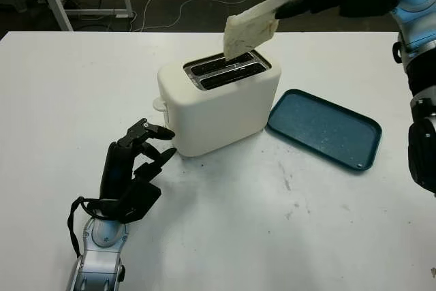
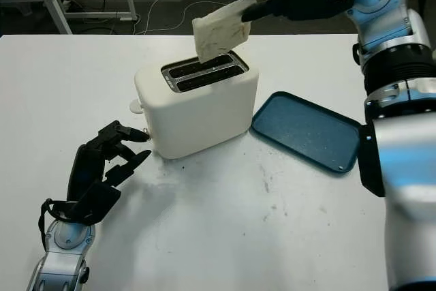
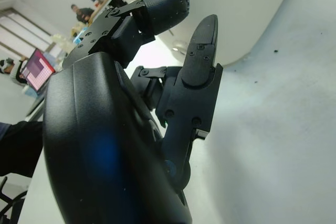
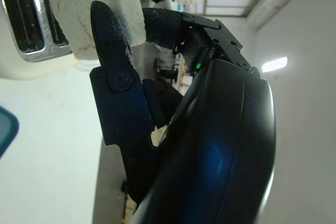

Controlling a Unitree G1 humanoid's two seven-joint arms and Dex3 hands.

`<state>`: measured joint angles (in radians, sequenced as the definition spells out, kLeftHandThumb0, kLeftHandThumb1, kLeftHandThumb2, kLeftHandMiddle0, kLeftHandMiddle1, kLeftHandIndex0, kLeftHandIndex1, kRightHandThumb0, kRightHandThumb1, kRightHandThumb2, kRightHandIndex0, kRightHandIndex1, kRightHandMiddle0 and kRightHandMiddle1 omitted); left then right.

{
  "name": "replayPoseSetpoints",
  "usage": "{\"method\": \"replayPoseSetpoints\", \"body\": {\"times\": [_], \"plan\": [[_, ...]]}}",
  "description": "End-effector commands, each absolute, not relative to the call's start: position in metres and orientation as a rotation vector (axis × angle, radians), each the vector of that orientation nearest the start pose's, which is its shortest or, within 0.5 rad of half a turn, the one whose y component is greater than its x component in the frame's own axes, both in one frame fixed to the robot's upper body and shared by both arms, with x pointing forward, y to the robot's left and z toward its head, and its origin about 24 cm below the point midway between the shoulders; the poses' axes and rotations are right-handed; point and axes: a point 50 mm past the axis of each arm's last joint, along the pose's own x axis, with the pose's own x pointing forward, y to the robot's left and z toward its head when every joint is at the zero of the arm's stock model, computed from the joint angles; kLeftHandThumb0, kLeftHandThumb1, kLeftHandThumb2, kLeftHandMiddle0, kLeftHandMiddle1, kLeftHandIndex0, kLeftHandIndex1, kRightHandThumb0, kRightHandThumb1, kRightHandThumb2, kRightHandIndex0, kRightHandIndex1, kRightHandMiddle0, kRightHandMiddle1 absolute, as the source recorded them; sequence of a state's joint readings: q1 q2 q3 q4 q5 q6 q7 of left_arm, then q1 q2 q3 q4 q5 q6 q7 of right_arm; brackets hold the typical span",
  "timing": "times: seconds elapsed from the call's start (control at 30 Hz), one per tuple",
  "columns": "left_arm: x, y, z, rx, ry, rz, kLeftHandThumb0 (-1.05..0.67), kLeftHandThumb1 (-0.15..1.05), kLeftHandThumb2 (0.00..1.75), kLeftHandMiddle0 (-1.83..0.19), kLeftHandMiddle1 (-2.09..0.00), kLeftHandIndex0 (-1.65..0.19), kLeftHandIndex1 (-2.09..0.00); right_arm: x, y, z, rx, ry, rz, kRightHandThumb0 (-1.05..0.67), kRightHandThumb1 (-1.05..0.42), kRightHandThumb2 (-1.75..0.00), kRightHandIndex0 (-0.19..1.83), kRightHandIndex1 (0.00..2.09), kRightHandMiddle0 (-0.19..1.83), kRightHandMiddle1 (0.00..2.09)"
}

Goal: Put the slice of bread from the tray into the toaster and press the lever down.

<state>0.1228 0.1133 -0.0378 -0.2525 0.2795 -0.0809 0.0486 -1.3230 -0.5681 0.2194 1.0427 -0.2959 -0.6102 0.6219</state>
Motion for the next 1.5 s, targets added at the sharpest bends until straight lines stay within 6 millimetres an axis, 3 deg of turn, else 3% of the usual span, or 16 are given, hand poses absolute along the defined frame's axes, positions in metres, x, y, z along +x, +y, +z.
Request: {"method": "replayPoseSetpoints", "body": {"times": [0.0, 0.23, 0.73, 1.13, 1.47], "plan": [[0.228, 0.16, 0.085, 0.381, -0.235, 0.02, -0.3, 0.92, 0.11, -0.61, -1.57, -0.56, -1.08, 0.392, -0.156, 0.291, -1.163, -0.524, 0.657, -0.52, -0.92, -0.09, 1.1, 1.74, 0.93, 1.72], [0.228, 0.16, 0.083, 0.386, -0.233, 0.021, -0.29, 0.92, 0.1, -0.61, -1.57, -0.56, -1.05, 0.39, -0.155, 0.284, -1.149, -0.526, 0.678, -0.5, -0.92, -0.1, 1.15, 1.69, 0.96, 1.59], [0.226, 0.16, 0.082, 0.387, -0.224, 0.023, -0.29, 0.92, 0.11, -0.6, -1.56, -0.57, -0.98, 0.391, -0.152, 0.277, -1.055, -0.476, 0.743, -0.44, -0.92, -0.09, 1.06, 1.75, 0.88, 1.74], [0.226, 0.159, 0.082, 0.374, -0.218, 0.024, -0.3, 0.92, 0.11, -0.59, -1.55, -0.6, -0.94, 0.397, -0.14, 0.25, -1.088, -0.376, 0.779, -0.53, -0.92, -0.1, 1.1, 1.75, 0.92, 1.74], [0.226, 0.159, 0.081, 0.381, -0.226, 0.026, -0.3, 0.92, 0.11, -0.59, -1.59, -0.61, -0.91, 0.4, -0.125, 0.223, -1.106, -0.32, 0.82, -0.51, -0.92, -0.07, 1.11, 1.75, 0.92, 1.74]]}}
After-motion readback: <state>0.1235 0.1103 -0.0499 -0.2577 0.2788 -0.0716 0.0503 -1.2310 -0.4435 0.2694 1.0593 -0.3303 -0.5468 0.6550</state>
